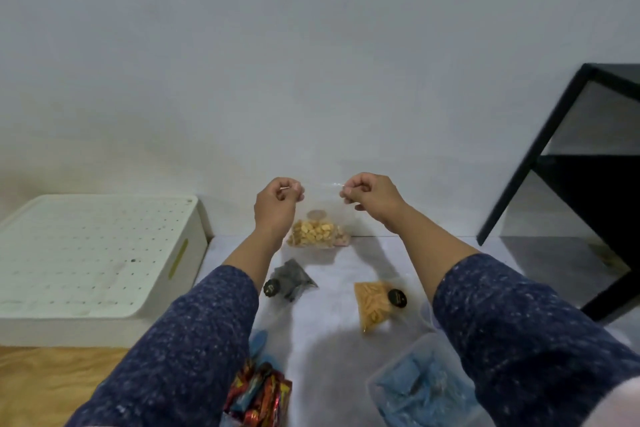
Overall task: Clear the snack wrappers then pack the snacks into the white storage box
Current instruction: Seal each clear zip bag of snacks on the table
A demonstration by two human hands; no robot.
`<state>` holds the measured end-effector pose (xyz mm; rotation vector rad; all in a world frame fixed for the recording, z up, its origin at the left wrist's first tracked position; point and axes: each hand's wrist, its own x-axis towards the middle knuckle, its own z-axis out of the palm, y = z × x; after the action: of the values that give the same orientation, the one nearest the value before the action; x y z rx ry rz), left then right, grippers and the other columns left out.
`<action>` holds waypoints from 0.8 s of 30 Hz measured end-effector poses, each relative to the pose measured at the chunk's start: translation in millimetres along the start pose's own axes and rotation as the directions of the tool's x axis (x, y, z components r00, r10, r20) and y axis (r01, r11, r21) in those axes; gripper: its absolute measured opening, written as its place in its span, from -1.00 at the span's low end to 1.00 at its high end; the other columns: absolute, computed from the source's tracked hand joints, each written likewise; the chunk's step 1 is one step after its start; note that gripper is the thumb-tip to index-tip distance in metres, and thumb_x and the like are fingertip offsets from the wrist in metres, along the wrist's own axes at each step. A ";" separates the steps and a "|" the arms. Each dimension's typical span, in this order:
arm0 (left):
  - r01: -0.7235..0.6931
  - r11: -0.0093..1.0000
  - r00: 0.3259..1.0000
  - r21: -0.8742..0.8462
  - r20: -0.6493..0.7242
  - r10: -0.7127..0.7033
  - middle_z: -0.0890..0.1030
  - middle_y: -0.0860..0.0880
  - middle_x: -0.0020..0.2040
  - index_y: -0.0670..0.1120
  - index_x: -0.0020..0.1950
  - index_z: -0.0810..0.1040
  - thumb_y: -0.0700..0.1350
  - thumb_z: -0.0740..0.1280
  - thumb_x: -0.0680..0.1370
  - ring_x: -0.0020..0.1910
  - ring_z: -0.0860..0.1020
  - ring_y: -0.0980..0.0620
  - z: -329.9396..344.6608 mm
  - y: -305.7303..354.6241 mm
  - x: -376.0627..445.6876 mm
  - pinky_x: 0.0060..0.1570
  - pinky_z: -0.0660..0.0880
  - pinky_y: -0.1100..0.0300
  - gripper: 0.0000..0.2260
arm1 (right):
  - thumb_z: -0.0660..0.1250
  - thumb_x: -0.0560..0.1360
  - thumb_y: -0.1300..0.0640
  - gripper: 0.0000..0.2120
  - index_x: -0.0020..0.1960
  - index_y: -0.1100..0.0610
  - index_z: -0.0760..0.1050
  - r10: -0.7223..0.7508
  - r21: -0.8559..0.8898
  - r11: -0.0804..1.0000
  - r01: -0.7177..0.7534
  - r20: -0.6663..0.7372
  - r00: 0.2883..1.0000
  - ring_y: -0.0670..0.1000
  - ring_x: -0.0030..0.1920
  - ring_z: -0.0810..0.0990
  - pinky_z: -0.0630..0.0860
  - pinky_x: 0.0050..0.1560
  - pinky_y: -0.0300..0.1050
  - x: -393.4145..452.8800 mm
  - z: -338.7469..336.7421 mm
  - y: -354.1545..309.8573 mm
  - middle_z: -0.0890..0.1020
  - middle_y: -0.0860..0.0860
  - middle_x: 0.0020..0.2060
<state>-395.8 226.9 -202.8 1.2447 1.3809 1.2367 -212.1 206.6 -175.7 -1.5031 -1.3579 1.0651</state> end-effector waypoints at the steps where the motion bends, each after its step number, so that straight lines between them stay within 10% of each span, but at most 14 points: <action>1: -0.002 1.000 1.000 0.005 0.009 0.002 0.64 0.04 -0.20 0.05 -0.20 0.53 -0.10 0.31 0.55 -0.11 0.62 0.07 -1.2 2.6 2.5 0.07 0.52 0.03 -0.86 | 0.29 0.51 0.31 -0.79 -0.24 0.08 0.47 -0.015 -0.048 0.999 0.014 -0.011 1.000 -0.08 -0.26 0.58 0.47 -0.20 -0.21 1.5 0.7 -2.0 0.62 0.14 -0.14; 24: -0.135 0.977 0.974 0.164 0.203 0.100 0.63 0.02 -0.24 0.06 -0.24 0.57 -0.17 0.36 0.50 -0.11 0.62 -0.02 -21.7 27.6 14.7 0.04 0.58 0.02 -0.84 | 0.29 0.52 0.22 -0.93 -0.14 0.12 0.48 -0.133 -0.321 0.941 0.108 -0.057 0.989 -0.04 -0.23 0.47 0.37 -0.26 -0.30 1.6 15.5 -29.8 0.54 0.01 -0.26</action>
<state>-415.5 239.1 -172.7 1.5477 1.3107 1.0570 -235.6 211.0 -152.1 -1.6474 -1.6011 0.7265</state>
